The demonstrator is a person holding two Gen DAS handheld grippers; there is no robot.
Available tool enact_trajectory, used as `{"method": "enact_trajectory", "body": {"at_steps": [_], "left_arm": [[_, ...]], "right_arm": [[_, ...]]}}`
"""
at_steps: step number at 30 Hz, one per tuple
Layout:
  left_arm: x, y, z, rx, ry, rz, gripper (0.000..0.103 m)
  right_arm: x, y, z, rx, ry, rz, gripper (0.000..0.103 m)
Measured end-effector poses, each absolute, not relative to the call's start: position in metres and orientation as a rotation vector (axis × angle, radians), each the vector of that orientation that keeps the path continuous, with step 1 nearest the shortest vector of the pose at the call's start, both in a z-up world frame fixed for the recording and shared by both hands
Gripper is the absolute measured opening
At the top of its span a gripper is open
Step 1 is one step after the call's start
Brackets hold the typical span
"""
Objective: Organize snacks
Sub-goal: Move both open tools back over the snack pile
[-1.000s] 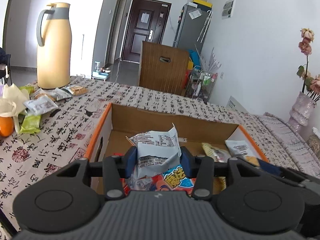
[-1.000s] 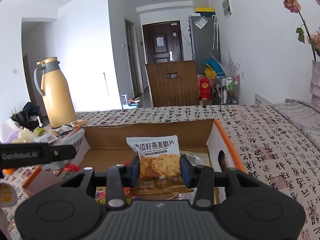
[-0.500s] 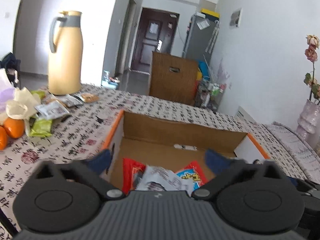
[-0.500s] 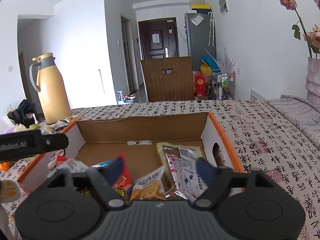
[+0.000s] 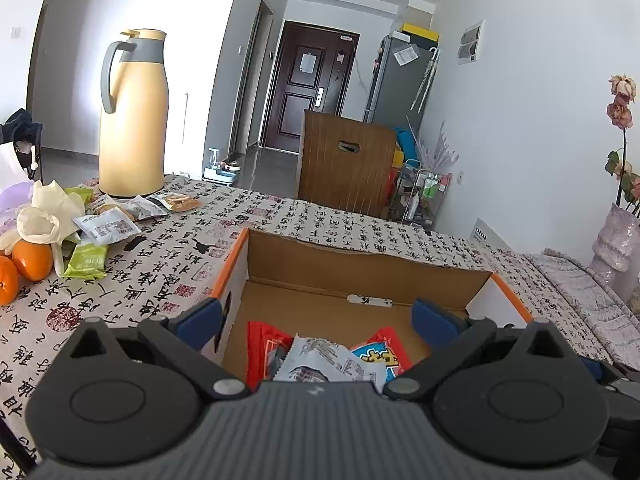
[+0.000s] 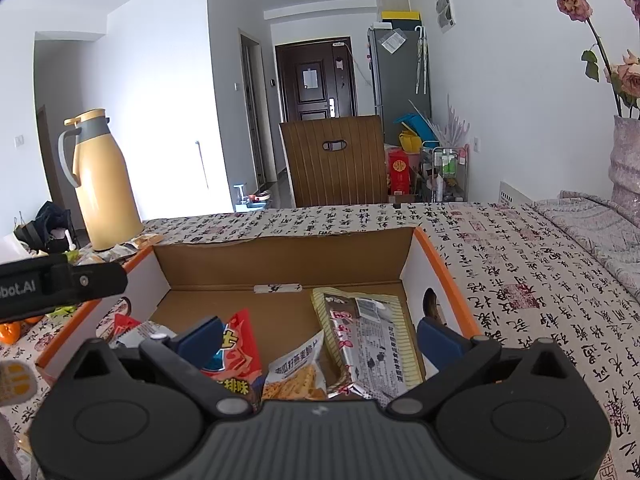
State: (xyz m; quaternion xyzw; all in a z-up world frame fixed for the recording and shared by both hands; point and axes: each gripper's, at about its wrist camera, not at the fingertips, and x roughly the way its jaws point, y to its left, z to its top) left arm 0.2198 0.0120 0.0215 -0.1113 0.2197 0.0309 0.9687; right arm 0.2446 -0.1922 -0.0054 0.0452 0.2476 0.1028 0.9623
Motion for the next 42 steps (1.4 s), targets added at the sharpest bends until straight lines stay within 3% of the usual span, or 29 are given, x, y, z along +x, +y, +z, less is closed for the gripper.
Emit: {"method": "enact_trajectory", "body": {"at_steps": [23, 42], "left_arm": [[0.153, 0.014, 0.065, -0.216, 0.374, 0.042, 0.103], [0.081, 0.040, 0.019, -0.180, 0.474, 0.028, 0.103]], "right_arm": [[0.181, -0.189, 0.042, 0.061, 0.424, 0.216, 0.103], [0.102, -0.187, 0.012, 0.050, 0.507, 0.223, 0.103]]}}
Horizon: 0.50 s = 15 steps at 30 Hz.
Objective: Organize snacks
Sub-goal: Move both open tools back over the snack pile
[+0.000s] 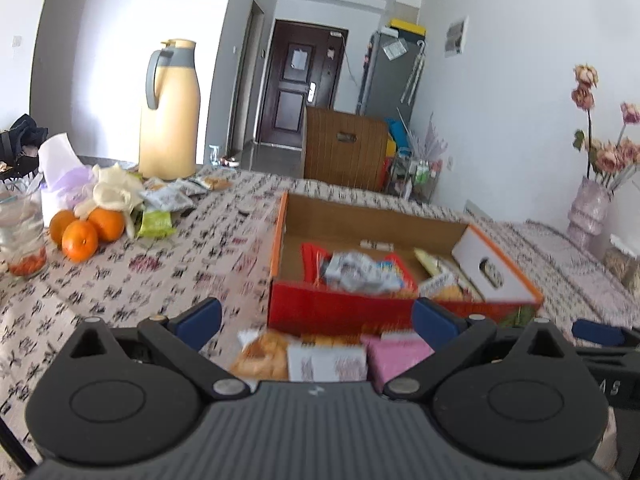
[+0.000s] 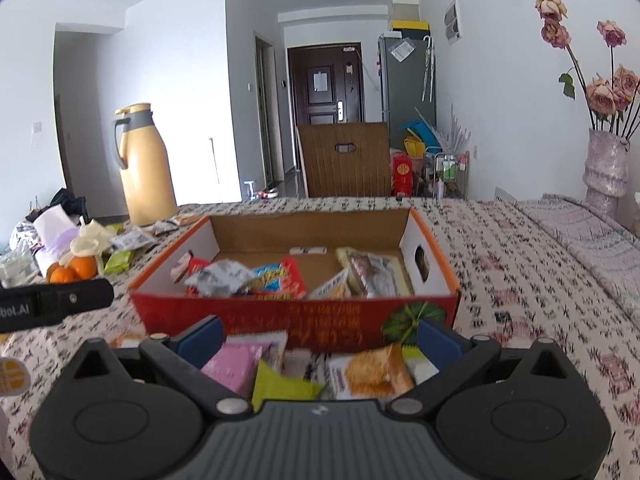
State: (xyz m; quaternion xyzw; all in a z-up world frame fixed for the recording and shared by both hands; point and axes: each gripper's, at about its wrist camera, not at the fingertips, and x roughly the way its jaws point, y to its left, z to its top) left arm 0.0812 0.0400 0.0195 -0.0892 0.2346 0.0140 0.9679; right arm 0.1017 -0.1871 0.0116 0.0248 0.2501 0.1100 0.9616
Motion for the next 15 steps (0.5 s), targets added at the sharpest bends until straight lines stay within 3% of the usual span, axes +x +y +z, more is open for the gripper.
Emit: {"method": "enact_trajectory", "body": {"at_steps": [12, 15], "left_arm": [[0.054, 0.048, -0.012, -0.155, 0.549, -0.006, 0.103], [0.056, 0.052, -0.018, -0.164, 0.569, 0.003, 0.103]], "right_arm": [[0.070, -0.174, -0.023, 0.007, 0.593, 0.244, 0.101], [0.070, -0.173, -0.031, 0.014, 0.621, 0.257, 0.072]]}}
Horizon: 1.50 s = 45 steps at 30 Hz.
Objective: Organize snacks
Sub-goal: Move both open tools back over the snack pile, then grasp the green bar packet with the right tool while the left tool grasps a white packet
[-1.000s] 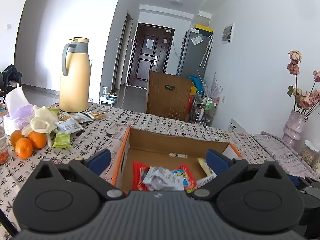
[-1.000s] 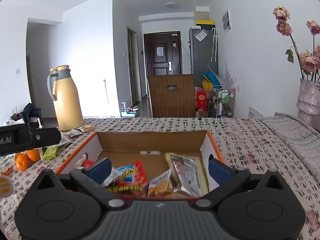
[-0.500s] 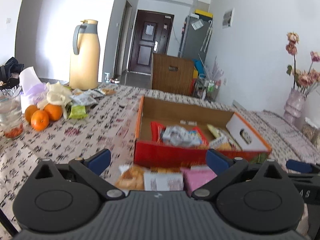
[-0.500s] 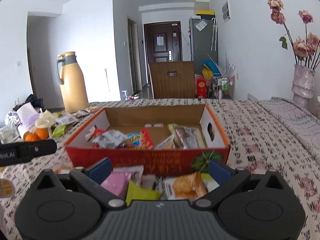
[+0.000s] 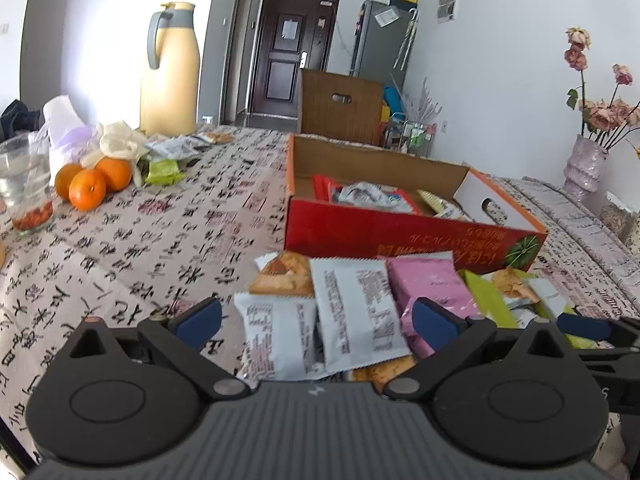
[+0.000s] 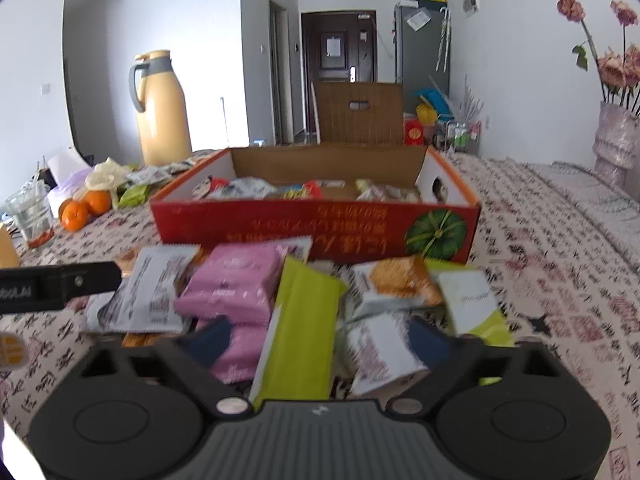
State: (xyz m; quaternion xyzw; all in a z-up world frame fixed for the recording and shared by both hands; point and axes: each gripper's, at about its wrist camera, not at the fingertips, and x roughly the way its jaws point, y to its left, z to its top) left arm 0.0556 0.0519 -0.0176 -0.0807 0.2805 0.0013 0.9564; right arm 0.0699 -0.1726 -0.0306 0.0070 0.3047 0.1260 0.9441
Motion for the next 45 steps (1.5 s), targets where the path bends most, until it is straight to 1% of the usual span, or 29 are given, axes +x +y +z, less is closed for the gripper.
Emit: {"method": "enact_trajectory", "body": {"at_steps": [1, 2, 3, 6, 10, 11, 12, 13, 17, 24, 35, 42, 43, 45], "left_arm": [[0.056, 0.053, -0.019, -0.166, 0.574, 0.005, 0.103], [0.056, 0.054, -0.020, -0.169, 0.577, 0.005, 0.103], [0.056, 0.054, -0.020, -0.171, 0.578, 0.005, 0.103], [0.055, 0.055, -0.019, -0.178, 0.576, -0.001, 0.103], [0.055, 0.055, -0.019, -0.180, 0.576, -0.004, 0.103], [0.055, 0.055, -0.019, -0.181, 0.579, -0.004, 0.103], [0.055, 0.055, -0.020, -0.182, 0.582, -0.003, 0.103], [0.056, 0.055, -0.021, -0.185, 0.585, -0.004, 0.103], [0.057, 0.053, -0.021, -0.185, 0.592, -0.005, 0.103], [0.058, 0.052, -0.022, -0.185, 0.599, 0.004, 0.103], [0.068, 0.043, -0.025, -0.157, 0.615, 0.005, 0.103], [0.091, 0.030, -0.025, -0.097, 0.618, 0.054, 0.103], [0.094, 0.027, -0.025, -0.086, 0.618, 0.059, 0.102], [0.100, 0.021, -0.026, -0.070, 0.626, 0.068, 0.094]], "right_arm": [[0.071, -0.172, -0.032, 0.019, 0.631, 0.262, 0.067], [0.073, -0.171, -0.033, 0.023, 0.639, 0.270, 0.058], [0.074, -0.170, -0.034, 0.026, 0.644, 0.276, 0.054], [0.078, -0.166, -0.038, 0.030, 0.658, 0.302, 0.050], [0.081, -0.167, -0.041, 0.062, 0.667, 0.321, 0.050], [0.081, -0.168, -0.041, 0.067, 0.667, 0.325, 0.048], [0.081, -0.169, -0.041, 0.072, 0.667, 0.331, 0.043], [0.081, -0.170, -0.041, 0.076, 0.667, 0.337, 0.041], [0.079, -0.172, -0.040, 0.085, 0.660, 0.349, 0.037], [0.074, -0.176, -0.036, 0.100, 0.628, 0.340, 0.032], [0.073, -0.192, -0.025, 0.128, 0.573, 0.309, 0.032], [0.074, -0.211, -0.015, 0.142, 0.528, 0.258, 0.032], [0.074, -0.214, -0.015, 0.144, 0.527, 0.252, 0.032], [0.074, -0.218, -0.015, 0.148, 0.525, 0.242, 0.032]]}}
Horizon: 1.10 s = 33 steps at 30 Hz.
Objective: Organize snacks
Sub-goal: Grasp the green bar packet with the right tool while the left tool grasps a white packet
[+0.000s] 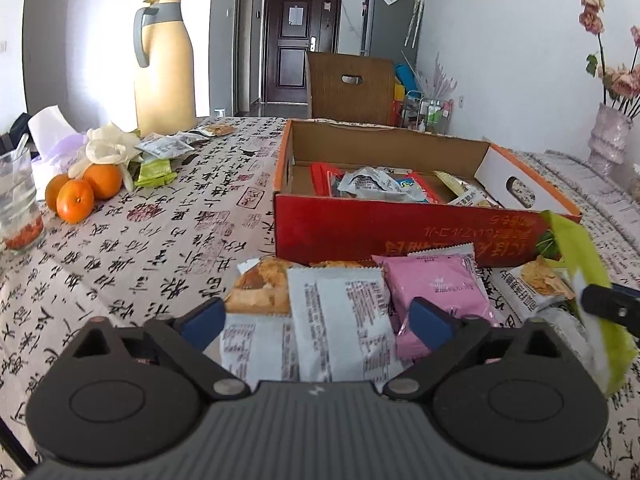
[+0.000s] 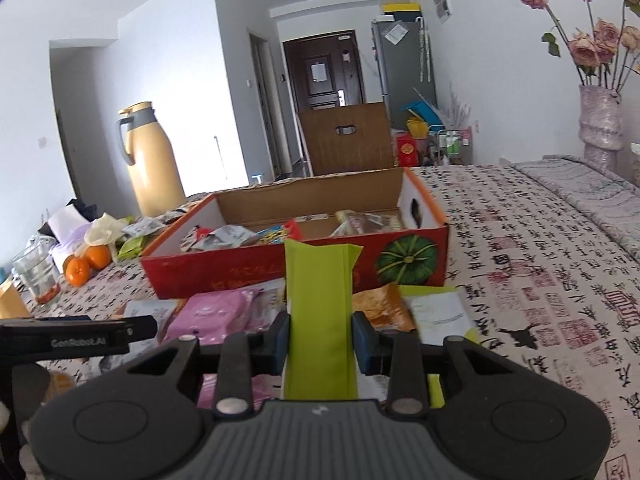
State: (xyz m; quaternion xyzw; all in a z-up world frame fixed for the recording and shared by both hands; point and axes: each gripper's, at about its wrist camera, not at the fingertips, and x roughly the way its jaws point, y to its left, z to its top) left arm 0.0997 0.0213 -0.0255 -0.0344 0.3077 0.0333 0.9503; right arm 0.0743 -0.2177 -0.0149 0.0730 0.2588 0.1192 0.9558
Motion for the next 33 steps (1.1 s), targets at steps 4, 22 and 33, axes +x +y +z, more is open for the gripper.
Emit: {"method": "enact_trajectory", "body": {"at_steps": [4, 22, 33], "left_arm": [[0.107, 0.017, -0.031, -0.074, 0.653, 0.077, 0.075], [0.098, 0.017, -0.029, -0.107, 0.657, 0.036, 0.047], [0.094, 0.018, 0.004, -0.129, 0.554, -0.008, 0.047]], "right_arm": [[0.074, -0.223, -0.015, 0.154, 0.521, 0.237, 0.032], [0.077, -0.226, -0.020, 0.166, 0.529, 0.246, 0.032], [0.082, -0.227, -0.006, 0.167, 0.489, 0.239, 0.032]]}}
